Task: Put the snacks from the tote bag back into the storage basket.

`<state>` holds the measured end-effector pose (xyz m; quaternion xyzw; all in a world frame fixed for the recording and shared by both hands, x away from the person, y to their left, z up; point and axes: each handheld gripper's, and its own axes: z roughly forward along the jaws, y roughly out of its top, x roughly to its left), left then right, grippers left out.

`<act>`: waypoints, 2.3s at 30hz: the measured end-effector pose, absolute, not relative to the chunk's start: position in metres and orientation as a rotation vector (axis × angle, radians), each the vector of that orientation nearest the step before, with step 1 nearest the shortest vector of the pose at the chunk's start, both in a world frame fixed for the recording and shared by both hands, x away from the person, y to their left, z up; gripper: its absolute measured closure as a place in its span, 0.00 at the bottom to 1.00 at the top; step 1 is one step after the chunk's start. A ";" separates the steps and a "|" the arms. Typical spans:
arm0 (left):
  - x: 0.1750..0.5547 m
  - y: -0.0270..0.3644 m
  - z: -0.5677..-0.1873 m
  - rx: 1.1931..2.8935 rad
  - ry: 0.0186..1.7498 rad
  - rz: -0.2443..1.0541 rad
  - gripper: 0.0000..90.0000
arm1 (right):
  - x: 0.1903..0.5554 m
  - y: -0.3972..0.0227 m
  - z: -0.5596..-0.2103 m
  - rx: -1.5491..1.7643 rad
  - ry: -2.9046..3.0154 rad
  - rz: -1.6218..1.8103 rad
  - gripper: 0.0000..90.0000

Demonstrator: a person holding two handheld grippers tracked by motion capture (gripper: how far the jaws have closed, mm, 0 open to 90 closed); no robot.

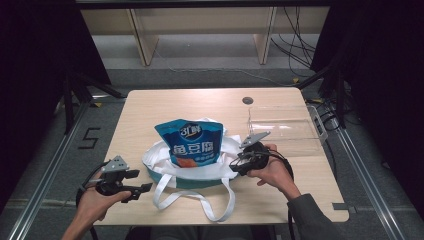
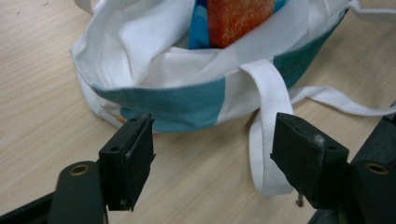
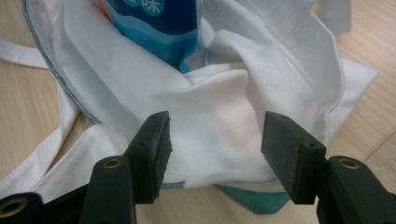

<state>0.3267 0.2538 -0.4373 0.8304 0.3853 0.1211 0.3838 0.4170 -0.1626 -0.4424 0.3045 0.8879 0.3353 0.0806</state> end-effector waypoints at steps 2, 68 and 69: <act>0.324 0.254 -0.437 2.133 0.981 0.311 0.32 | 0.415 -0.162 -0.438 0.926 2.654 0.994 0.46; 0.301 0.254 -0.456 2.162 1.006 0.317 0.20 | 0.465 -0.020 -0.277 0.355 2.931 0.659 0.58; 0.301 0.255 -0.456 2.164 1.001 0.314 0.20 | 0.466 -0.019 -0.278 0.368 2.938 0.660 0.60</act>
